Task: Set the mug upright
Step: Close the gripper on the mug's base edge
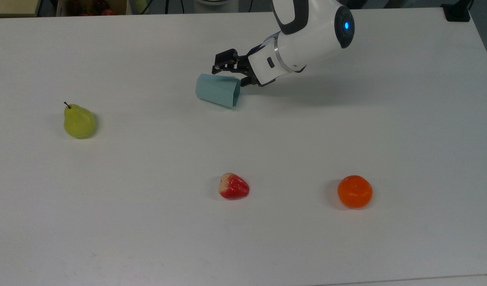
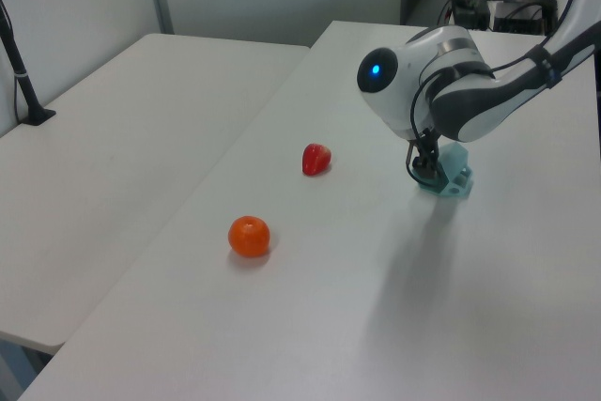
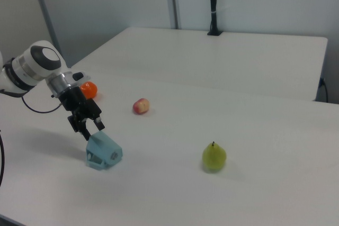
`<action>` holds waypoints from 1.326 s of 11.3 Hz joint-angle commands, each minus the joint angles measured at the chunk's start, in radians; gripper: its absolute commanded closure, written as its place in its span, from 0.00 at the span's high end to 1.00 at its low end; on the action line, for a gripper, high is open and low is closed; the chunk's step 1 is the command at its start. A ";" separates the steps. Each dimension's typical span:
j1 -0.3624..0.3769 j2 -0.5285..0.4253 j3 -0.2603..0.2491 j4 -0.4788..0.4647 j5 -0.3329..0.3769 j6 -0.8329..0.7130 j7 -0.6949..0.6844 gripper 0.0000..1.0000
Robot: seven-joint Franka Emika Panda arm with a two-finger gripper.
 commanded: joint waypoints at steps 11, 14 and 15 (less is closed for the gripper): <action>-0.005 0.072 -0.004 0.006 -0.085 -0.060 0.020 0.40; -0.005 0.071 -0.004 0.006 -0.085 -0.067 0.017 0.10; -0.005 0.069 -0.004 0.008 -0.085 -0.069 0.017 0.09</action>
